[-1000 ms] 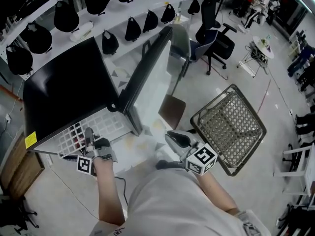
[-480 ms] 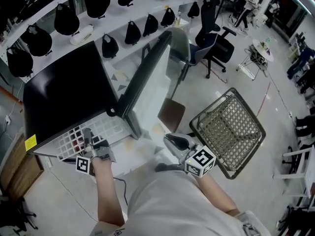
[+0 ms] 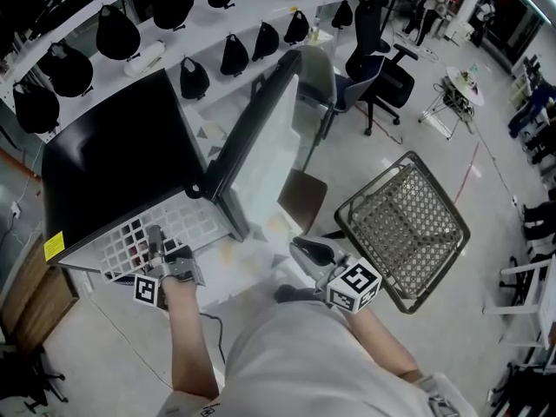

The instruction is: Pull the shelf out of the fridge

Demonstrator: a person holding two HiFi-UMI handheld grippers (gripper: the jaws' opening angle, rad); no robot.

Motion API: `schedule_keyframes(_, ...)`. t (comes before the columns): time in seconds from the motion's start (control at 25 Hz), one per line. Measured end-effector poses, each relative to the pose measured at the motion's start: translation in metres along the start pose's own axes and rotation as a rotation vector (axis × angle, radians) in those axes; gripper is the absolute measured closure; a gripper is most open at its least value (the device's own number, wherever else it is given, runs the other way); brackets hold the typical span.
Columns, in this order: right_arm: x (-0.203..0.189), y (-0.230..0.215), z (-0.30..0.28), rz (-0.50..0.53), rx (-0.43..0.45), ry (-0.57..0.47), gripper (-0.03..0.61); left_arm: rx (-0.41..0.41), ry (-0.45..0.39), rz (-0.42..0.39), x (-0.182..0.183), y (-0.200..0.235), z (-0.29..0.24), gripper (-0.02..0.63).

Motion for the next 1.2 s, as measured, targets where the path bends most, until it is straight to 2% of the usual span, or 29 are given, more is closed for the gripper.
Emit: schedule_keyframes(1.2,-0.028,0.046,0.019,-0.039,0.073,0.033,0.529,0.009,0.047,0.047,-0.016,-0.016,0.06,0.583)
Point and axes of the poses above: the fingertips, and each gripper's own axes: z backward along the fingers, y to its left, x out of its top, the point moved 1 cm from there along z, backward along the fingers, and after that the axes turned 13 degrees about -x, right-handed, at the moved point
